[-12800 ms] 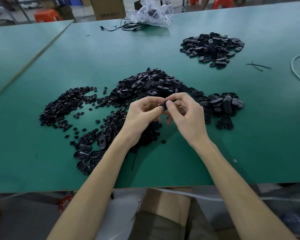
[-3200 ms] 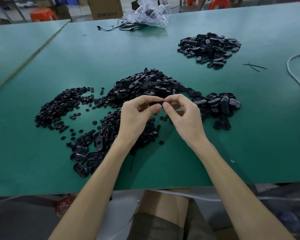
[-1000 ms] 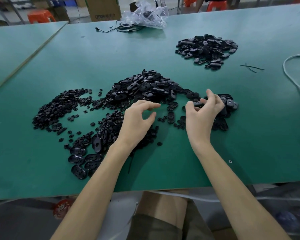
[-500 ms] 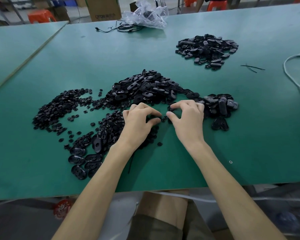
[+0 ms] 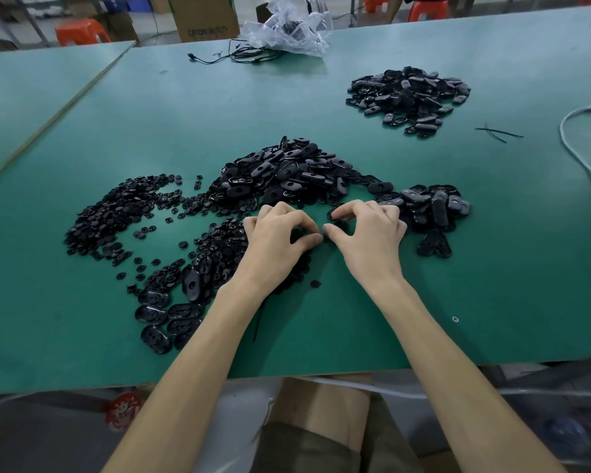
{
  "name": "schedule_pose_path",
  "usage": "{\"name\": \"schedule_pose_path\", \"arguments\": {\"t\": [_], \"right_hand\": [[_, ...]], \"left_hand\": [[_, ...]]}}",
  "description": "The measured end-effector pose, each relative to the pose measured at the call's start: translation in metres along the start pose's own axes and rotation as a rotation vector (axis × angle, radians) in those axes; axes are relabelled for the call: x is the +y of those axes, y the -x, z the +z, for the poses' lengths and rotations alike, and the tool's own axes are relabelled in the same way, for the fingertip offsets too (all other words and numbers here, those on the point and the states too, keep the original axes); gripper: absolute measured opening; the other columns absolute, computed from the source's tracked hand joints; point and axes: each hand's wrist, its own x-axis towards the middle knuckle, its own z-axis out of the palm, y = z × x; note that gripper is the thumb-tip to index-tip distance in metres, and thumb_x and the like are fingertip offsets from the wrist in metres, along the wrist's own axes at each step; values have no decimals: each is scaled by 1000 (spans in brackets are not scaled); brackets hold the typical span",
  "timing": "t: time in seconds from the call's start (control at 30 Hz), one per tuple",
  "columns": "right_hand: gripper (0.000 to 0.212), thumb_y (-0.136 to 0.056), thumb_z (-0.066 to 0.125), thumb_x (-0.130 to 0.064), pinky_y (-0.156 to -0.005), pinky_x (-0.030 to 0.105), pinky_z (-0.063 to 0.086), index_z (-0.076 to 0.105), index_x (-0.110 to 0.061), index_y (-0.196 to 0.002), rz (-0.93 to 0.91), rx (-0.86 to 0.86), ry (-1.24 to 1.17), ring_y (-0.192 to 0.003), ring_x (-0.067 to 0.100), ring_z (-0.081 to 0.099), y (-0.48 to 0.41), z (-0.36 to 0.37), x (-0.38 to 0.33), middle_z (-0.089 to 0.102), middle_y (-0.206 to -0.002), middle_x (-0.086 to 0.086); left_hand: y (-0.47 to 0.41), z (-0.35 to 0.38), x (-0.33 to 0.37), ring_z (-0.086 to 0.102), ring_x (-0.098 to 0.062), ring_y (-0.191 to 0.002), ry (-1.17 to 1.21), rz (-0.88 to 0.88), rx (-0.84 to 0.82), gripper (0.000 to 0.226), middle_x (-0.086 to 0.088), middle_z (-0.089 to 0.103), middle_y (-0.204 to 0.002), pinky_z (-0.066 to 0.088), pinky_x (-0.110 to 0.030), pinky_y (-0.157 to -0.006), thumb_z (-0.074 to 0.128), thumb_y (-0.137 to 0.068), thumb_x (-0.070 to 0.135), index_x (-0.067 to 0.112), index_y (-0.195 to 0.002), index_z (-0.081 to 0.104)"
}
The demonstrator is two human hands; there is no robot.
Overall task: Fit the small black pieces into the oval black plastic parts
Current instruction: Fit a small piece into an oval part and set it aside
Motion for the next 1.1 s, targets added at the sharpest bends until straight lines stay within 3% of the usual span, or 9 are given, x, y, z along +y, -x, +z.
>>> {"name": "schedule_pose_path", "arguments": {"t": [0.2, 0.37, 0.47, 0.53, 0.63, 0.77, 0.9, 1.0, 1.1], "right_hand": [[22, -93, 75, -26, -93, 29, 19, 64, -26, -112, 5, 8, -88, -119, 16, 42, 0, -1, 0, 67, -106, -13], [28, -91, 67, -7, -87, 24, 18, 62, -26, -111, -6, -4, -150, -118, 14, 50, 1, -4, -2, 69, -100, -15], [36, -89, 61, 7, -100, 30, 34, 61, -25, -106, -6, 18, -256, -106, 11, 59, 3, -6, -4, 70, -96, -12], [35, -90, 60, 11, -96, 26, 48, 62, -20, -106, -5, 27, -373, -97, 8, 63, 4, -8, -6, 70, -98, -5], [25, -95, 68, 2, -85, 13, 49, 65, -17, -110, -8, 46, -429, -96, 3, 64, 4, -10, -7, 68, -108, -2], [13, -96, 72, -6, -82, 12, 49, 69, -16, -104, -2, 103, -463, -96, 1, 65, 2, -10, -5, 68, -110, -2], [7, -97, 72, -8, -74, 16, 55, 71, -14, -99, 34, 90, -507, -90, 12, 72, 2, -11, -5, 71, -106, 7], [5, -100, 70, -16, -70, 10, 51, 73, -17, -97, 41, 99, -499, -79, 2, 73, 2, -11, -6, 72, -107, 7], [14, -103, 66, -22, -86, 16, 54, 76, -14, -110, 18, 104, -483, -91, 0, 71, 1, -10, -6, 69, -117, 1]], "left_hand": [[-2, 3, -3, 41, -10, -104, -36, 0, 32, 10, 18, 51, -93, 17, -30, -87, 69, -98, 36, 29, -91, 71], [-2, 2, -1, 43, -7, -102, -48, 2, 71, 13, 17, 57, -97, 16, -28, -85, 64, -100, 39, 29, -92, 67], [0, -1, 3, 48, 5, -92, 123, 0, 145, 13, 15, 62, -84, 21, -17, -90, 58, -105, 34, 27, -94, 58], [1, -3, 5, 50, 7, -82, 209, -11, 193, 14, 12, 63, -77, 23, -12, -97, 55, -107, 31, 25, -95, 57], [1, -4, 7, 54, -6, -71, 282, -15, 235, 13, 8, 64, -76, 41, -30, -94, 57, -107, 28, 23, -95, 58], [2, -7, 8, 58, -1, -75, 342, 23, 262, 9, 10, 65, -79, 42, -11, -74, 63, -104, 25, 20, -97, 64], [2, -6, 7, 61, 4, -89, 344, 42, 277, 5, 15, 68, -93, 43, -8, -81, 70, -98, 15, 16, -103, 70], [1, -6, 7, 62, 6, -94, 314, 67, 282, 14, 11, 70, -100, 43, -7, -85, 72, -95, 8, 17, -106, 72], [1, -6, 7, 65, 0, -94, 309, 73, 277, 17, 11, 71, -99, 44, -8, -83, 72, -95, 7, 22, -103, 72]]}}
